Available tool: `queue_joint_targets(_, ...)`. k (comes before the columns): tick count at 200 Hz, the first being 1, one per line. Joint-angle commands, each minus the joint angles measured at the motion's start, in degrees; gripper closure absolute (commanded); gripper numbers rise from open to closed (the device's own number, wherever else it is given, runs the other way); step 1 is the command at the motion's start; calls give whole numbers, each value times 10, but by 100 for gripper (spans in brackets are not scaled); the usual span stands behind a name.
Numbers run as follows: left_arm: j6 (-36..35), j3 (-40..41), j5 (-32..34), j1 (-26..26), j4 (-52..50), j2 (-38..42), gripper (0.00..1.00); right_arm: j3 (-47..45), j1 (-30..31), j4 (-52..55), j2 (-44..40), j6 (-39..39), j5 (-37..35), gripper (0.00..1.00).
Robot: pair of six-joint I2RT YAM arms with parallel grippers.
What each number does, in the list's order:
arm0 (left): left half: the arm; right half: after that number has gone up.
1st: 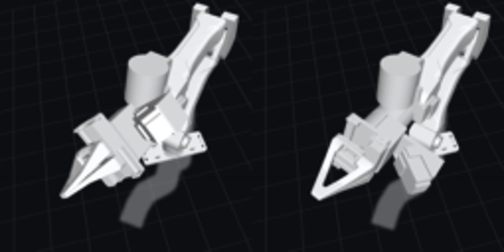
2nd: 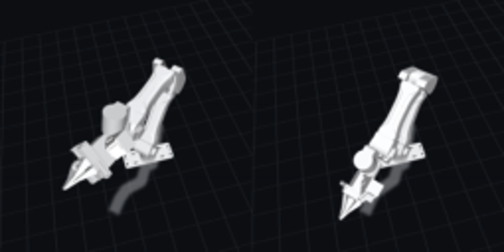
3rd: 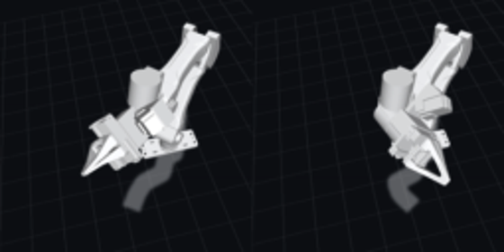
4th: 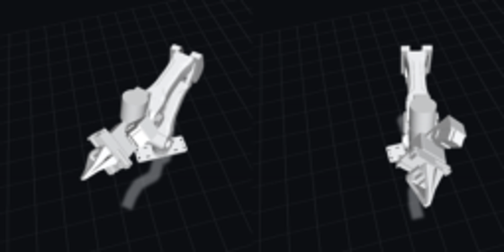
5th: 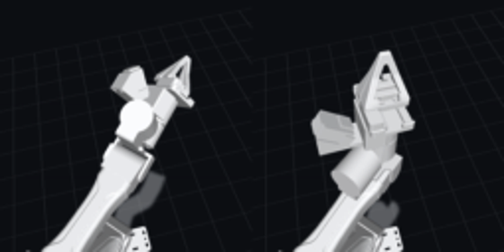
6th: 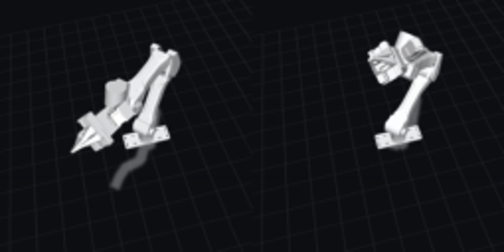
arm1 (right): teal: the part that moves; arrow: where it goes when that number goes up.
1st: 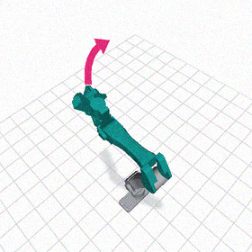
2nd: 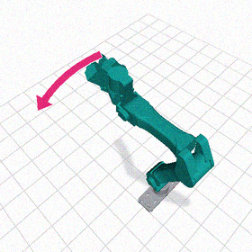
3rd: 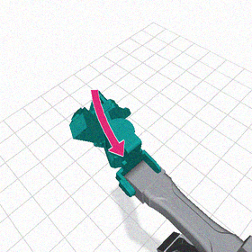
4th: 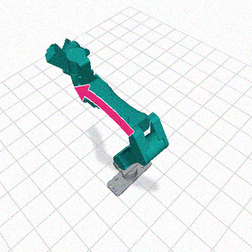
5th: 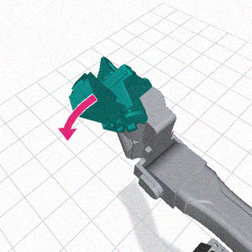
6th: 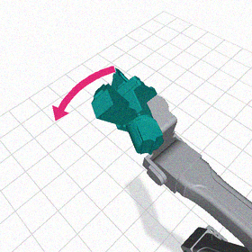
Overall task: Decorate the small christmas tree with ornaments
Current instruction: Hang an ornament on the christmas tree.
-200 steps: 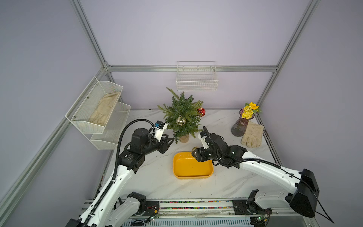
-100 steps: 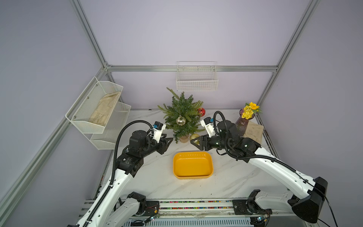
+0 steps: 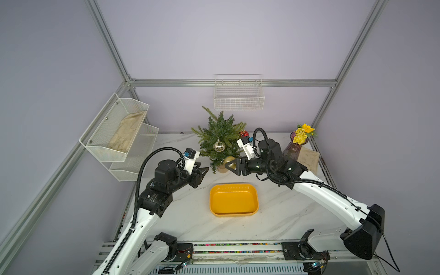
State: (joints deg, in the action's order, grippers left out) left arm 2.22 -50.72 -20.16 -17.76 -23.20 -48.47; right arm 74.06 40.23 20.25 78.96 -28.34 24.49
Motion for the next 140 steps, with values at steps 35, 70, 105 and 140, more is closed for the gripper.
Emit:
queue_joint_targets(35, -16, 20, -6, -2, 17, 4, 52, -2, -19, -26, 13, -15, -17, 43)
queue_joint_targets(70, -16, 21, -5, -2, 17, 3, 52, -3, -23, -33, 14, -16, 5, 43)
queue_joint_targets(105, -17, 21, -5, -3, 17, 3, 52, 10, -23, -54, 18, -23, 33, 43)
queue_joint_targets(140, -17, 21, -5, -3, 16, 3, 52, 19, -23, -48, 25, -24, 15, 44)
